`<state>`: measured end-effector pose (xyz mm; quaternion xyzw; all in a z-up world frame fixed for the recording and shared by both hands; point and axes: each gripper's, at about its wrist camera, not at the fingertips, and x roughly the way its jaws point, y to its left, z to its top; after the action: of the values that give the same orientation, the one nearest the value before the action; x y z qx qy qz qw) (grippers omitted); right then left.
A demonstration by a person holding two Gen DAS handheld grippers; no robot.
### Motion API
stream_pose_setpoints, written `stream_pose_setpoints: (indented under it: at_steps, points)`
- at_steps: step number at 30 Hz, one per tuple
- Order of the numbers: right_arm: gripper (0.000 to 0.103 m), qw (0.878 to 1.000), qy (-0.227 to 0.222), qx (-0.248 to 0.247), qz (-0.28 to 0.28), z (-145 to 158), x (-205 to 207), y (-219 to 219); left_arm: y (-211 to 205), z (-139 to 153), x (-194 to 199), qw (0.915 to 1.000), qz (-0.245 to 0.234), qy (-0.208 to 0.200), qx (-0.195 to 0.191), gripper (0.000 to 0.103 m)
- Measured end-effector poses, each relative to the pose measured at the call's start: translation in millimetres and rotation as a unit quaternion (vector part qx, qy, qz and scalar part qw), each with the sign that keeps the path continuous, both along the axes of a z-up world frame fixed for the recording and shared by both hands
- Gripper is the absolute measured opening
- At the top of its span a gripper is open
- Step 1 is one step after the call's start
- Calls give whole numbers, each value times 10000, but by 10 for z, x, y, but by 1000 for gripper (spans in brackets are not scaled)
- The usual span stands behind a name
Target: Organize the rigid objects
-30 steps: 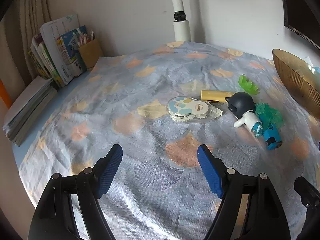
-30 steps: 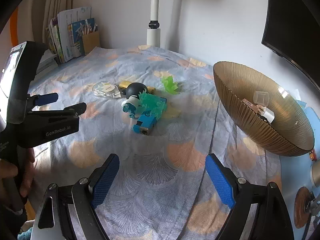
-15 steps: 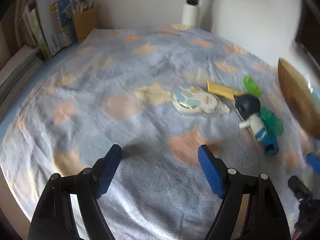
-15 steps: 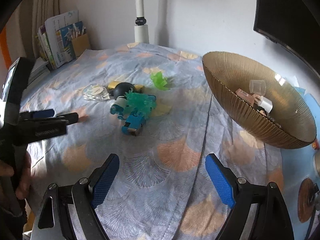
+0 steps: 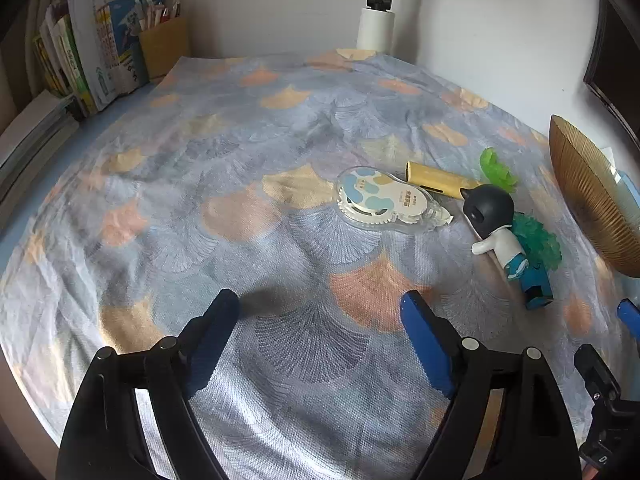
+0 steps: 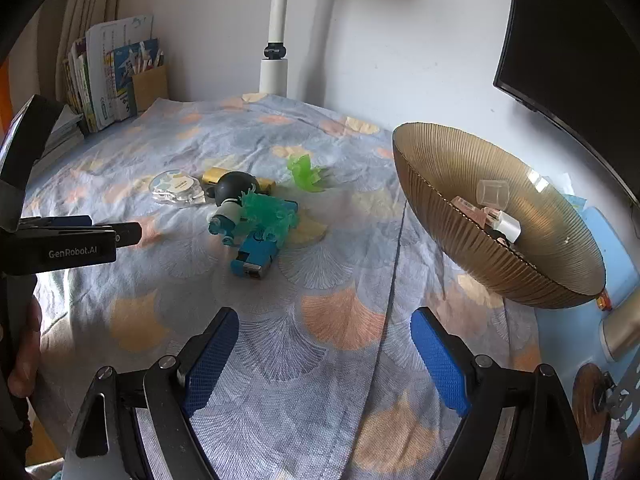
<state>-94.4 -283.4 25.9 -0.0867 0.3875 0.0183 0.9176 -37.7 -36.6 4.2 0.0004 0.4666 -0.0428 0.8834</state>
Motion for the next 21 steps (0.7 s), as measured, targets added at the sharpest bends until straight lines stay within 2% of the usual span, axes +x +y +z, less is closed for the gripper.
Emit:
stream_pose_setpoints:
  at_steps: [10,13,17,19,21]
  points:
    - [87,9994,218,243,110,-40,87,-19,-54,-3,1,9998,-94,82,126,82]
    - [87,9993,244,246,140,-47,76,-11,-24,16,10,9997,-198,170,29,82]
    - [87,9978,474,331,320,-73,60,-5,145,76,62,9973,-321,448,-478,82]
    - [87,9952,655,562,451,-47,75,-32,252,108,152,9945,-293,587,-817,82]
    - [87,9921,778,811,560,39,146,-57,279,159,263,9934,-268,585,-955,82]
